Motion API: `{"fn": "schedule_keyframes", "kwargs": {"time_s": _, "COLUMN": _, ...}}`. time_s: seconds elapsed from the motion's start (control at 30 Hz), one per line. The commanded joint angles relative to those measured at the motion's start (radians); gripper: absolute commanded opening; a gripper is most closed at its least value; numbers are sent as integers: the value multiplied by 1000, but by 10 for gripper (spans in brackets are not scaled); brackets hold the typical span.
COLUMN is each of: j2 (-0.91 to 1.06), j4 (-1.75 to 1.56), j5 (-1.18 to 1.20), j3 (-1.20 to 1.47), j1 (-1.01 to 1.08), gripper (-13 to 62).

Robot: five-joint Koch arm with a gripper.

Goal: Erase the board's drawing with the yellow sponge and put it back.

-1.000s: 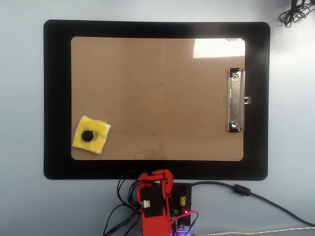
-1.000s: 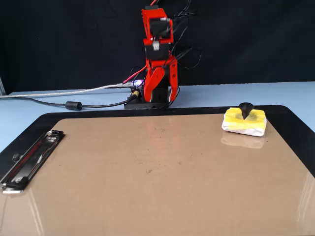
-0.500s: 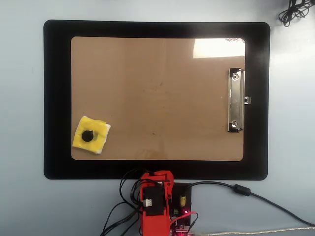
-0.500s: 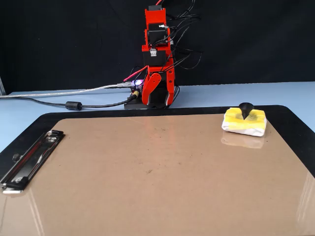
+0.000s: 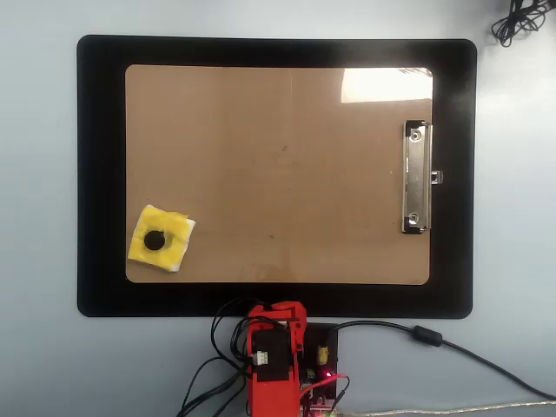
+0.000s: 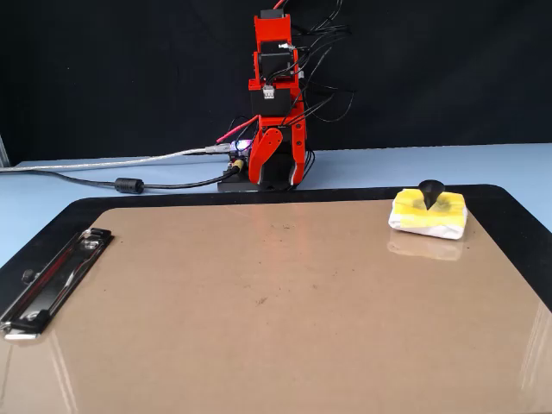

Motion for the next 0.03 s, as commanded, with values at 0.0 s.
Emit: {"fn": "schedule_keyframes", "kwargs": {"time_s": 0.0, "j2": 49, "j4": 138, "j5": -3, "j3": 12, "j1": -9, "gripper": 345}}
